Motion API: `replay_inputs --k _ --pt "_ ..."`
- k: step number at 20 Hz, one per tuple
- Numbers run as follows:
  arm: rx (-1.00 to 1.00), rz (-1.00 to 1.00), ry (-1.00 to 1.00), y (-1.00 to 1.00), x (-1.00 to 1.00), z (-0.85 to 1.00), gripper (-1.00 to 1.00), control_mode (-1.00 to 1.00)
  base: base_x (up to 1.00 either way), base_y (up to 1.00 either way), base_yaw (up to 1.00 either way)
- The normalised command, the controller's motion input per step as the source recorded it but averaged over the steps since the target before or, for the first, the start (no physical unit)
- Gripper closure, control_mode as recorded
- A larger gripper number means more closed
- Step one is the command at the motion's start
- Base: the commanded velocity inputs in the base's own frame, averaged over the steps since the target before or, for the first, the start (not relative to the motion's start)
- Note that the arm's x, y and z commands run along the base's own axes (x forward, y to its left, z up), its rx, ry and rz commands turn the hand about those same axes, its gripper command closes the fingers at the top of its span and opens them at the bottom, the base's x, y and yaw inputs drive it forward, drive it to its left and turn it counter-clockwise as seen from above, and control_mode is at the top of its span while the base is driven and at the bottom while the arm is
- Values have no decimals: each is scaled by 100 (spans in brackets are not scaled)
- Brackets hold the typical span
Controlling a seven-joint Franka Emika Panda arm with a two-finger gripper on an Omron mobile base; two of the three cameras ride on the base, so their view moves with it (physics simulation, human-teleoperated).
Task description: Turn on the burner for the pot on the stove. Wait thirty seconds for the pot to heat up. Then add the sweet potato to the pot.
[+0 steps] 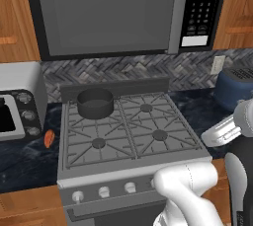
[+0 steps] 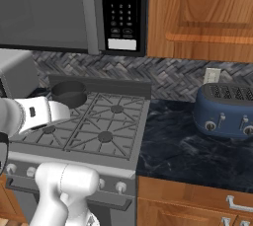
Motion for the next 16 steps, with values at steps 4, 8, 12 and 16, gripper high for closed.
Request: replay_inputs --k 4,8,12,16 --pt "0 0 0 0 0 0 -100 -100 0 0 0" --pt "0 0 0 0 0 0 -100 -100 0 0 0" --pt "0 0 0 0 0 0 -100 -100 0 0 0" --pt "0 0 0 0 0 0 -100 -100 0 0 0"
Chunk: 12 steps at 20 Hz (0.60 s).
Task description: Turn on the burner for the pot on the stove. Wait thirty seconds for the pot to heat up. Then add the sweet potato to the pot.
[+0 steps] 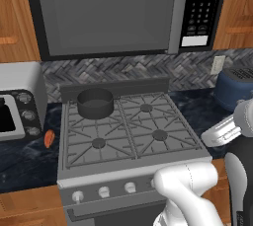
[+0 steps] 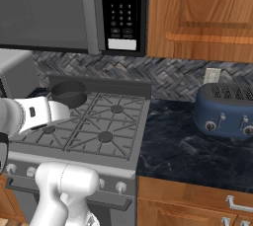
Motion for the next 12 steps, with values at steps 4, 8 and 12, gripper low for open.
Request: replay_inputs --k 4,8,12 --pt "0 0 0 0 0 0 -100 -100 0 0 0" --pt "0 0 0 0 0 0 -100 -100 0 0 0" --pt "0 0 0 0 0 0 -100 -100 0 0 0"
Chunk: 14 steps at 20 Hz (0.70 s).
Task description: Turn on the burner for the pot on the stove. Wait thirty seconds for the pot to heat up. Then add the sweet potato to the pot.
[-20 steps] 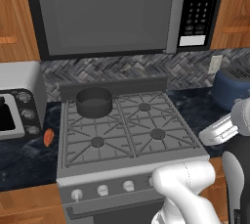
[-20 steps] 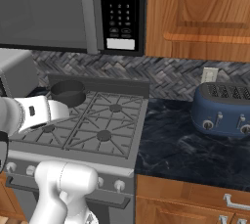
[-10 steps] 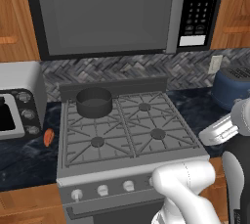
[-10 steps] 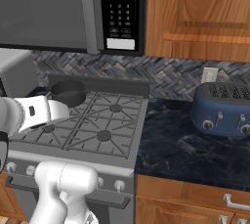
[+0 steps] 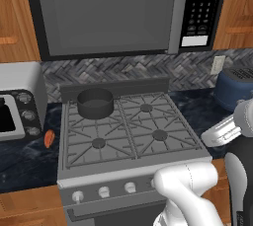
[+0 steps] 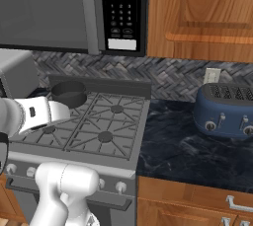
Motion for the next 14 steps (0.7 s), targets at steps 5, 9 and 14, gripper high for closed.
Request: replay_inputs --k 5,9,14 --pt "0 0 0 0 0 0 -100 -100 0 0 0" --pt "0 0 0 0 0 0 -100 -100 0 0 0" --pt "0 0 0 0 0 0 -100 -100 0 0 0"
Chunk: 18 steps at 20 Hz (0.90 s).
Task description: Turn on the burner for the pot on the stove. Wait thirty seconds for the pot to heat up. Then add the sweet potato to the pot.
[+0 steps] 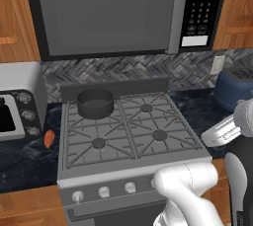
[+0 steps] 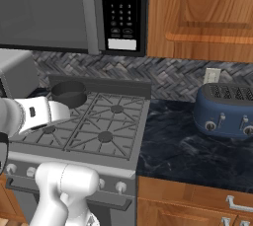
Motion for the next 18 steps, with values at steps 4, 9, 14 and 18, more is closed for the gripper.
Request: replay_inputs --k 4,9,14,18 --pt "0 0 0 0 0 0 -100 -100 0 0 0" --pt "0 0 0 0 0 0 -100 -100 0 0 0" --pt "0 0 0 0 0 0 -100 -100 0 0 0" --pt "0 0 0 0 0 0 -100 -100 0 0 0"
